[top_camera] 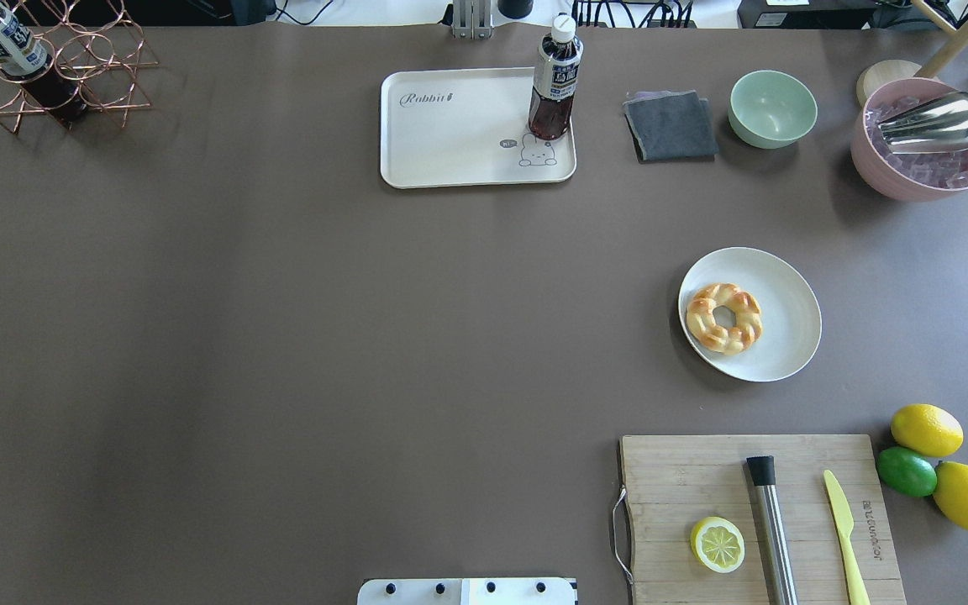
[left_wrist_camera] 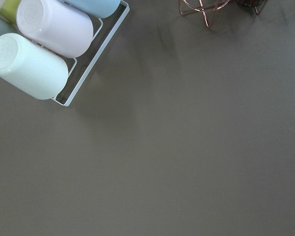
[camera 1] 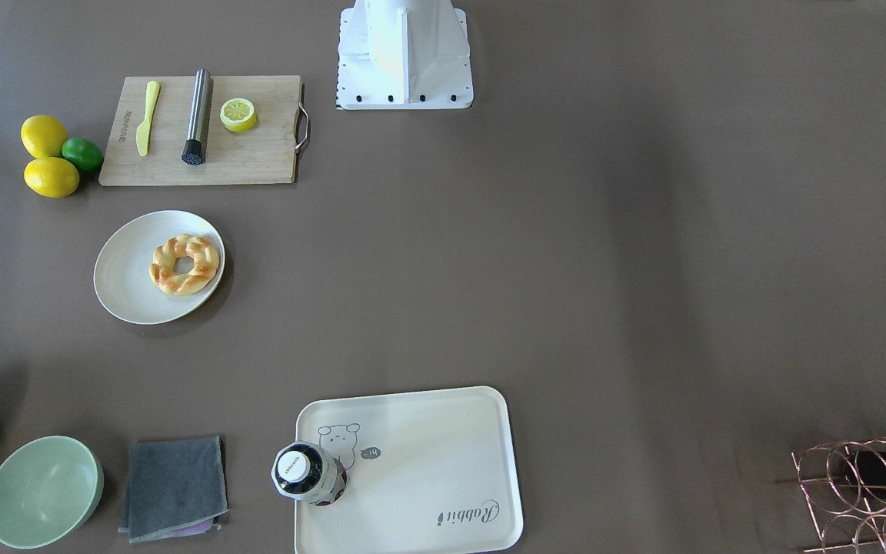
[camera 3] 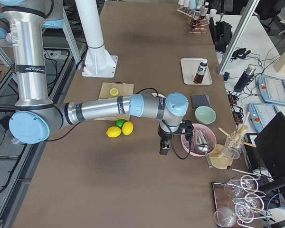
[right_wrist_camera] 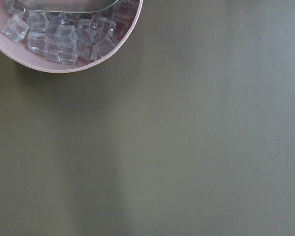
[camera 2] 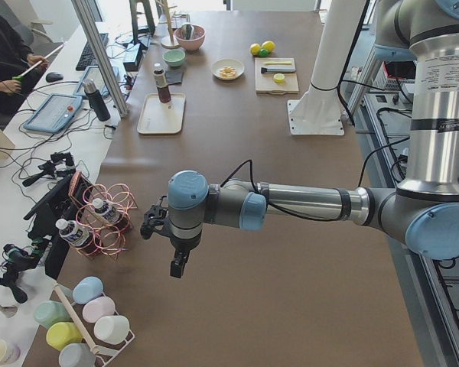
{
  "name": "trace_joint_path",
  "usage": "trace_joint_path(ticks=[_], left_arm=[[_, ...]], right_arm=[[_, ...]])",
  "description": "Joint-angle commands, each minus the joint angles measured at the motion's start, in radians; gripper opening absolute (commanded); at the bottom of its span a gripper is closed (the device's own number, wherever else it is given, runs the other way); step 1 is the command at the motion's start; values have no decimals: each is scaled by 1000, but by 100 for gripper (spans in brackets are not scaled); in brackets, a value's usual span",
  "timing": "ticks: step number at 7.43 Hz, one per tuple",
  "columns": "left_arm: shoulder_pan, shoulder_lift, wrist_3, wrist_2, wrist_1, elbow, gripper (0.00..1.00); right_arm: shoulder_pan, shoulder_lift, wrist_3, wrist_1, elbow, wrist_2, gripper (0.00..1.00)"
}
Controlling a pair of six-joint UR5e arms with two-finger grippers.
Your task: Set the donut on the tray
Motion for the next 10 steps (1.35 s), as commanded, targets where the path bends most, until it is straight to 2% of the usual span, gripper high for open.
trace_joint_path(ticks=[1,4,6,10], left_arm=[[0,6,0,3,-1,0,98],[8,-4,-5,3,-1,3,98],[11,0,-2,84,3,21,98],[3,12,23,75,-5,15,98]], right_arm=[[1,-2,0,0,2,0,100],[1,-1,1,0,5,0,100],[1,10,9,0,10,1,100],[-15,16,6,0,14,4,100]])
